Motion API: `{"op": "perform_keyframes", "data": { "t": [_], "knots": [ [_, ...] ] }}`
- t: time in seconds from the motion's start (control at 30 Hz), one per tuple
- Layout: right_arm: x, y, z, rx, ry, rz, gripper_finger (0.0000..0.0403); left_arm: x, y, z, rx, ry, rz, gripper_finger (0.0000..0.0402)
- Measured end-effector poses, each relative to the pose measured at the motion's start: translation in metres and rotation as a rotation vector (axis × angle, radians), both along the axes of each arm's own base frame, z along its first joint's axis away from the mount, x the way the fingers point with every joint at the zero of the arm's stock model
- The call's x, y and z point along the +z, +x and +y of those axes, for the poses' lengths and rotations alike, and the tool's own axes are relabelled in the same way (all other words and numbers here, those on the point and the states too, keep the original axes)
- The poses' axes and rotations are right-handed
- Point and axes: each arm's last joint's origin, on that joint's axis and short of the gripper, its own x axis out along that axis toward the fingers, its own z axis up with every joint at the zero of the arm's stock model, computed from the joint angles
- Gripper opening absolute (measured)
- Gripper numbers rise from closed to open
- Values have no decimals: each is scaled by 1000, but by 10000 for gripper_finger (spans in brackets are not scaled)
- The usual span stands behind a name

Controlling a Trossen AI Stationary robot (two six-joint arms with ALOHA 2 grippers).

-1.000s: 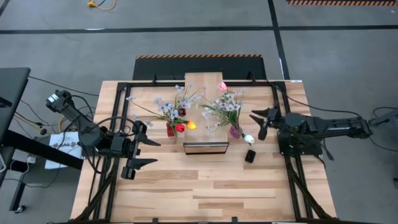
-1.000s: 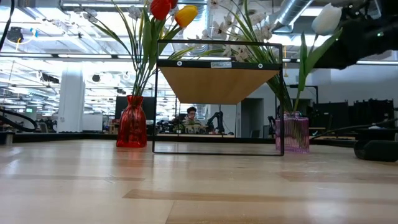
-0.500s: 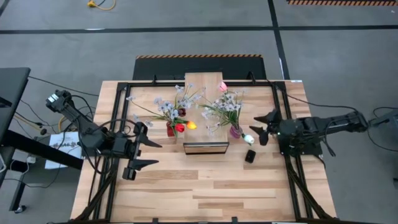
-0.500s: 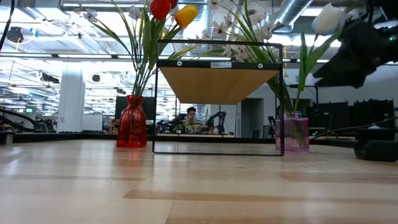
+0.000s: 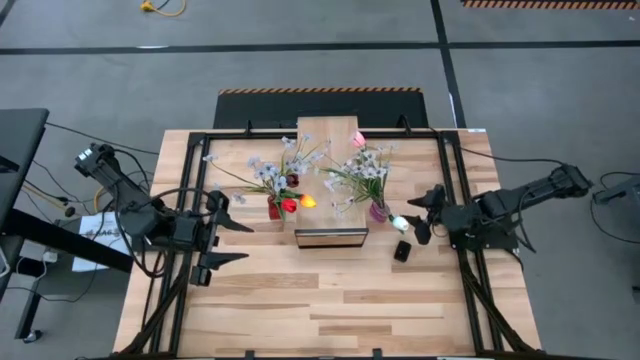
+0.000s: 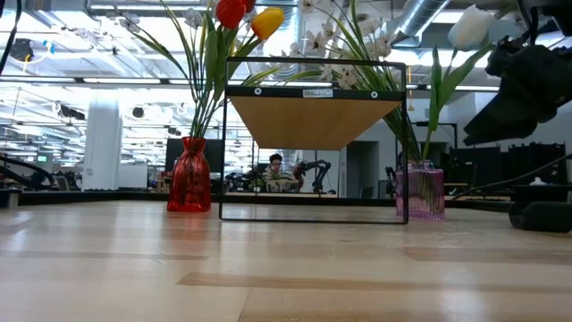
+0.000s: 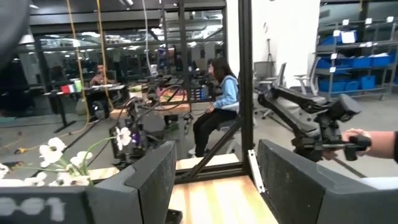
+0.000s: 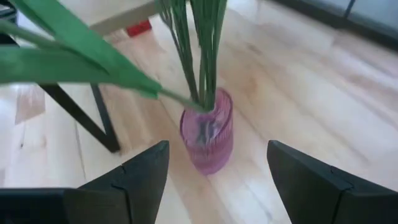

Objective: Pick and place flowers into a vace then onto a shelf
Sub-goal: Put the purple flower vase with flowers on the shelf

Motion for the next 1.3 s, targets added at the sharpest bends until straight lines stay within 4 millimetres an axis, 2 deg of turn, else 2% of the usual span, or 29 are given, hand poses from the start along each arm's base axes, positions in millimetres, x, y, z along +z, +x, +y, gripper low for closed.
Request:
{"op": "perform_keyframes", "data": {
  "t": [0.27, 0.47, 0.63, 1.03, 1.3],
  "knots": [
    [-12, 5, 9, -53, 46, 35, 265, 9, -2, 3, 36, 25, 45, 217],
    [-42, 9, 16, -123, 54, -23, 265, 11, -3, 3, 35, 25, 50, 217],
    [-57, 12, 21, -111, 76, -63, 265, 9, -3, 4, 36, 44, 65, 217],
    [-73, 17, 24, -160, -10, 3, 265, 2, -4, 5, 75, 102, 134, 217],
    [-79, 22, 27, -159, -15, 3, 265, 0, -4, 9, 196, 198, 145, 217]
  ]
}}
